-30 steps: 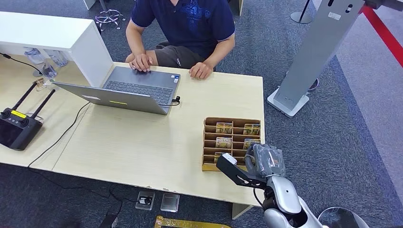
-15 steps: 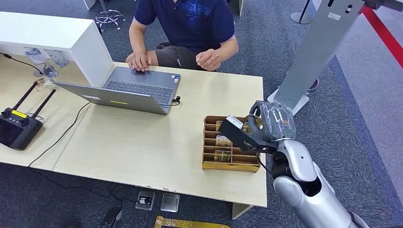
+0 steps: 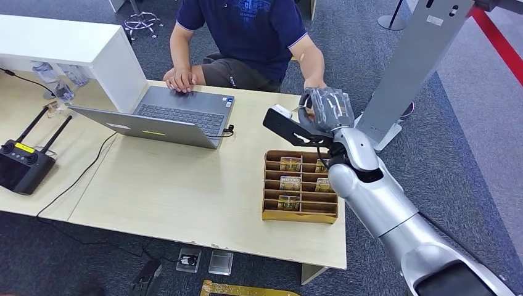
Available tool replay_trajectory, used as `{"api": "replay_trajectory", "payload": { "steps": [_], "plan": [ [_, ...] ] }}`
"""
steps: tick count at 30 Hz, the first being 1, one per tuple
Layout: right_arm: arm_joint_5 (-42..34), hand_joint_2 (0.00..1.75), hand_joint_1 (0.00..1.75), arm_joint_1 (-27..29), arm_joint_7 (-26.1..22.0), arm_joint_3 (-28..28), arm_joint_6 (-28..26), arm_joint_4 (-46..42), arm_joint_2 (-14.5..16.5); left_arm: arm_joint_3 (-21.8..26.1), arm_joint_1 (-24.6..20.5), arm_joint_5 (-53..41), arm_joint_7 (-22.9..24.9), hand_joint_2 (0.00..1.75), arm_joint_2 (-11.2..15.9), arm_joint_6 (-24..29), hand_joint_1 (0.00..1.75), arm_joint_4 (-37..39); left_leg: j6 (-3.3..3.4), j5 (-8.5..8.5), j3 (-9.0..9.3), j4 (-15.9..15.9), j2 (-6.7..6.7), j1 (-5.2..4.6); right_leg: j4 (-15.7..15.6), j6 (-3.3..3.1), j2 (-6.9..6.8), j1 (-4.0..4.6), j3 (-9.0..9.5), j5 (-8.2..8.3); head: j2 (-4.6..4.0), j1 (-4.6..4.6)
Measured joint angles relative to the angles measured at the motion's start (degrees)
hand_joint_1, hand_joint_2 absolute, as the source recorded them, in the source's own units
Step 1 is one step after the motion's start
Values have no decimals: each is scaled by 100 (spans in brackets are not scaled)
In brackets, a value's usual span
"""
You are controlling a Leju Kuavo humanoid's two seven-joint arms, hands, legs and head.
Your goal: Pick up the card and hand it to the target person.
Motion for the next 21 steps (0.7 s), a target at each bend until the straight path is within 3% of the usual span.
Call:
{"api": "replay_trajectory", "payload": {
  "steps": [4,8,21],
  "plan": [
    [-10,175,161,-47,-129,150,-113,772,371,0,87,87,-46,0,1,17,0,2,0,0,-1,0,1,0,0,0,1,0,-3,-1,0,4],
    [-6,175,0,-73,-165,245,-176,1274,605,0,174,142,-75,0,3,8,0,2,0,0,-1,0,1,-1,-1,0,2,-1,-4,-1,0,13],
    [-92,175,0,-180,-162,416,-257,1900,880,1,308,233,-219,0,19,-65,0,2,-1,0,3,1,3,0,-1,-1,3,-1,-4,0,0,7]
  ]
}}
